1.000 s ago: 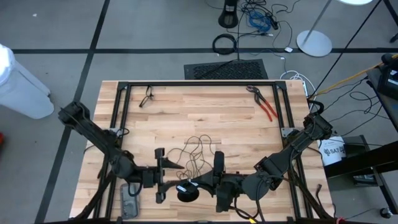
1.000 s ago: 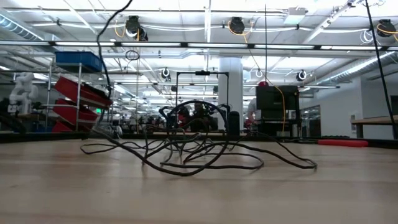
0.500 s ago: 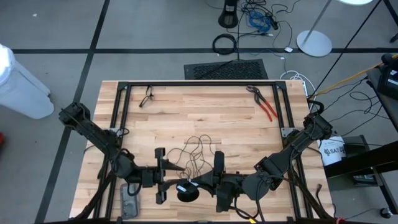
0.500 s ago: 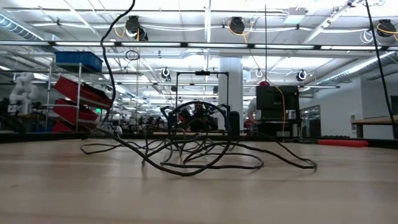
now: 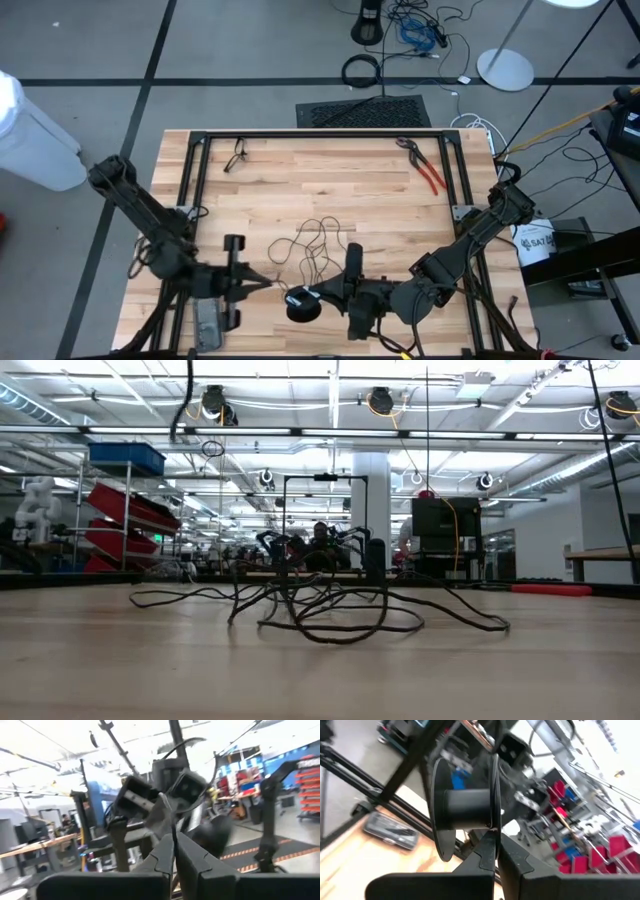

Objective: Coil cords
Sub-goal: Coil the black wire onto the spool

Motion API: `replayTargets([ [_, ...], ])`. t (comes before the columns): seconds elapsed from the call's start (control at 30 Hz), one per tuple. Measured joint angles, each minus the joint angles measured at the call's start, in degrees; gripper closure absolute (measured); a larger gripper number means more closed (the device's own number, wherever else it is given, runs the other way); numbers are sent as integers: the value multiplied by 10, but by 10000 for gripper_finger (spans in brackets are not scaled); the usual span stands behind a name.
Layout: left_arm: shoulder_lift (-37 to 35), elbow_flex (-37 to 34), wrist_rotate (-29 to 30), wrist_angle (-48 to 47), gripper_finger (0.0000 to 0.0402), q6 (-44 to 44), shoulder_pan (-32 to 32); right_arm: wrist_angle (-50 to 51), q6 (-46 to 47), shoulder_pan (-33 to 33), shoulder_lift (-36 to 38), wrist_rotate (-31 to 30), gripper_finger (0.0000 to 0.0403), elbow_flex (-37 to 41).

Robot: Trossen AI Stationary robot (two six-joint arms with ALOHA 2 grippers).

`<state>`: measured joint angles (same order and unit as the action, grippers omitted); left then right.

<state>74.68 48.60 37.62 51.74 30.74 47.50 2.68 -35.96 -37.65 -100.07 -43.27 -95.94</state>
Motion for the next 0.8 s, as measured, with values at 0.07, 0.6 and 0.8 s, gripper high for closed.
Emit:
replayTargets([
  [0.07,-9,0,0,-4,387,0,13,0,-1,0,0,-20,403,0],
  [0.6,-16,0,16,-26,399,74,48,-3,6,0,0,-94,403,0],
  [0.8,-16,0,114,-95,399,75,36,-32,10,-3,0,-94,403,0],
])
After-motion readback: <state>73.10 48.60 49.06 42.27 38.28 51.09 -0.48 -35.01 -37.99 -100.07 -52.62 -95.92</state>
